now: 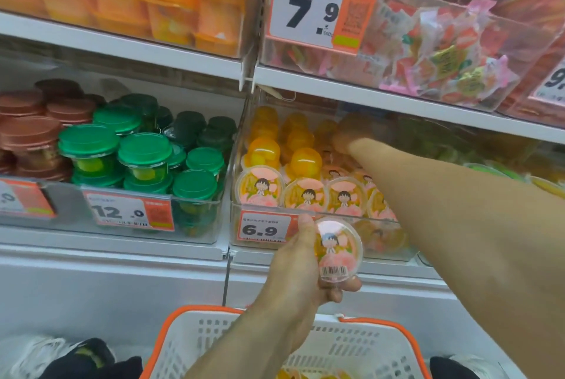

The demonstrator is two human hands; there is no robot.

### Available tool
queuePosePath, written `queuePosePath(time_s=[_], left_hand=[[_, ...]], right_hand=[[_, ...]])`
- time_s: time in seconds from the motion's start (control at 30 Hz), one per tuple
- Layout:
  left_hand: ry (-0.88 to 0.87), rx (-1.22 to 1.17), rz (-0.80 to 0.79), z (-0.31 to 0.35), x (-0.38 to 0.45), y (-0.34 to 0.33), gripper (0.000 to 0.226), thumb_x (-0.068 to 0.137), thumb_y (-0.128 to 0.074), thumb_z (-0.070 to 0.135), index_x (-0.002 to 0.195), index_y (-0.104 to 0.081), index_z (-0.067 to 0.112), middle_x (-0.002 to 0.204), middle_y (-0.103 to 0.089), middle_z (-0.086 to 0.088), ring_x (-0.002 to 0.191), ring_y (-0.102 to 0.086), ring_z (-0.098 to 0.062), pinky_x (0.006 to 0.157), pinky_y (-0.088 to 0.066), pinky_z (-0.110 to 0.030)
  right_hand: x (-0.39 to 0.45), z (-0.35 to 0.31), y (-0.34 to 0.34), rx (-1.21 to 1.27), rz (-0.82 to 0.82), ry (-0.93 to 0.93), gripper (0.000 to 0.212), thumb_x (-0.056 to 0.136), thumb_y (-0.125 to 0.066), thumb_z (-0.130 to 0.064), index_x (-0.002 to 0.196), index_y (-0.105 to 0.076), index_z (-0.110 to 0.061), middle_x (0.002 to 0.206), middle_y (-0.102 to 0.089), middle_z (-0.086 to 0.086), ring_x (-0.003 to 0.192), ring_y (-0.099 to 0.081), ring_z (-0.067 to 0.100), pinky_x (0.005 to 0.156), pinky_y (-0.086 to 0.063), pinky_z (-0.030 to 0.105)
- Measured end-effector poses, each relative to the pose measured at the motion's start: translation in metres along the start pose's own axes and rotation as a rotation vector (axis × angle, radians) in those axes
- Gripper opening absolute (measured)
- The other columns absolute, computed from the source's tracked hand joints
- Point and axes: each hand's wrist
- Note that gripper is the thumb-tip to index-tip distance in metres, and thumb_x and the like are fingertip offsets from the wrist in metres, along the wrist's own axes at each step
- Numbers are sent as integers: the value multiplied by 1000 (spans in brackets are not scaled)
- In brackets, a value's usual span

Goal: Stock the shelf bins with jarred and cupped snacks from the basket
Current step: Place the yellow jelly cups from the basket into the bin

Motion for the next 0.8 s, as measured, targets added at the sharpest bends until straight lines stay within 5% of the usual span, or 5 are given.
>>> queuePosePath(time_s=[0.3,0.47,0.6,0.8], left_hand=[[-25,-97,-64,5,-4,-7,31,102,-47,25,121,-60,6,77,-70,-12,52,-63,-25,46,-37,-26],[-147,-45,-46,4,-14,-6,32,99,-54,38,117,-63,14,87,-72,-6,45,-57,-23,41,-35,-25],[-290,-122,-71,10,-20,-3,34,97,-50,43,116,-64,19,82,-70,-6,40,-52,-17,42,-33,-24],[-478,-72,-59,19,-21,-9,37,100,-40,45,112,-64,19,69,-67,-18,36,-56,-22,32,-31,-20]], right_hand=[[-14,5,14,71,-5,184,40,97,-58,-33,129,-56,-9,126,-60,14,107,-59,28,76,-40,27],[-86,29,47,482,52,382,15,95,-57,-13,101,-70,-18,98,-74,0,81,-66,9,77,-55,27],[-156,47,68,875,-91,492,13,95,-59,0,96,-66,-11,86,-73,11,77,-71,20,71,-60,33],[-200,72,57,1066,-528,515,39,92,-65,-17,131,-58,-12,115,-68,19,100,-67,20,85,-56,33]])
Point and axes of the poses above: each hand's wrist, its own x-axis towards the middle knuckle, its own y-axis out of the back of the hand, z = x × y
